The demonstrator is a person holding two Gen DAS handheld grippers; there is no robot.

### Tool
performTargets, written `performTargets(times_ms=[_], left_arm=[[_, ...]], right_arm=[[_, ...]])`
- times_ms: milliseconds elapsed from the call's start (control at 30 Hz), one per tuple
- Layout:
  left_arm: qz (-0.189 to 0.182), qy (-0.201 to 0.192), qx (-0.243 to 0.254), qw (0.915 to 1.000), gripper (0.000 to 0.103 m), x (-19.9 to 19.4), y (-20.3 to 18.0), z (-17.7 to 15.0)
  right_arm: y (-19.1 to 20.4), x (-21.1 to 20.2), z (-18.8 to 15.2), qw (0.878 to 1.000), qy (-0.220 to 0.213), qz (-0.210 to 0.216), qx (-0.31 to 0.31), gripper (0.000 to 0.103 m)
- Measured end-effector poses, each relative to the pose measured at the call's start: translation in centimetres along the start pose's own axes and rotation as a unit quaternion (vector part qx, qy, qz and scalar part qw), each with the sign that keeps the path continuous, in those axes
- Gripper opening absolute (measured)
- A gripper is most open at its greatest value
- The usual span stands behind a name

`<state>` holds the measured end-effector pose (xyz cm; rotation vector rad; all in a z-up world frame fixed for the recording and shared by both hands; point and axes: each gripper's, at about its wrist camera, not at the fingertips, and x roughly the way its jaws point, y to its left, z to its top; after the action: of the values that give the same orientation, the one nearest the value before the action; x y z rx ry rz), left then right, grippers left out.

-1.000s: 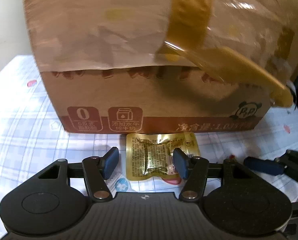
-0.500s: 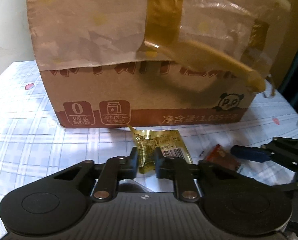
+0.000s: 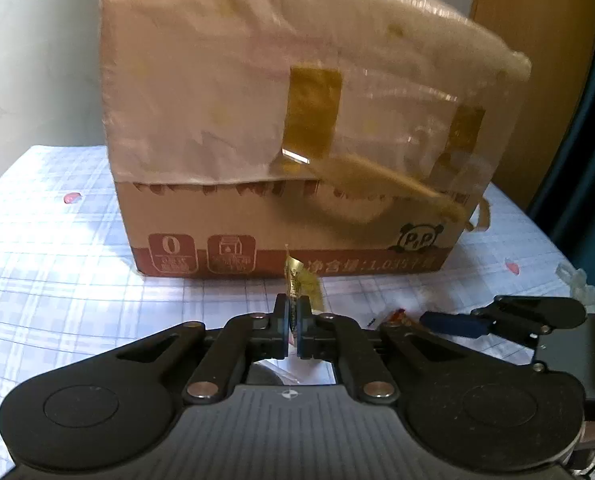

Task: Organize snacks
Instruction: 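Grasp the brown-snack packet with right tool while left tool pinches gold packet, then carry both packets over the lined box and open both tools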

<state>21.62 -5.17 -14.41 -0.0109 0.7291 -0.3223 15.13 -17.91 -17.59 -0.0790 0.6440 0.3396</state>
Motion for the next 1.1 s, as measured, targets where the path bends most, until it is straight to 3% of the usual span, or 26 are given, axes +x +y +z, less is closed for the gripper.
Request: performTargets(times_ms=[367,600,867,1100], left_arm=[[-0.006,-0.034,0.0,0.9994,0.004,-4.9,0.4,0.4],[-0.012,-0.073,0.003,0.9972,0.004,-8.1,0.4,1.6],[-0.005,-0.133,-0.009,0.9911,0.004,-12.4,1.3,4.3],[0.004,-0.195,0.016,0.9806,0.004,-15.4,1.7,9.2]], right_arm=[[0.4,-2.8,0.4,1.0,-0.025,0.003,0.007,0.039],[1.4,-6.0,2.0,0.997,-0.067,0.021,-0.006,0.039],[2.7,-9.6,6.2,0.986,-0.158,0.029,-0.035,0.039],[1.7,-11.8,12.2,0.974,-0.225,0.025,-0.028,0.039]])
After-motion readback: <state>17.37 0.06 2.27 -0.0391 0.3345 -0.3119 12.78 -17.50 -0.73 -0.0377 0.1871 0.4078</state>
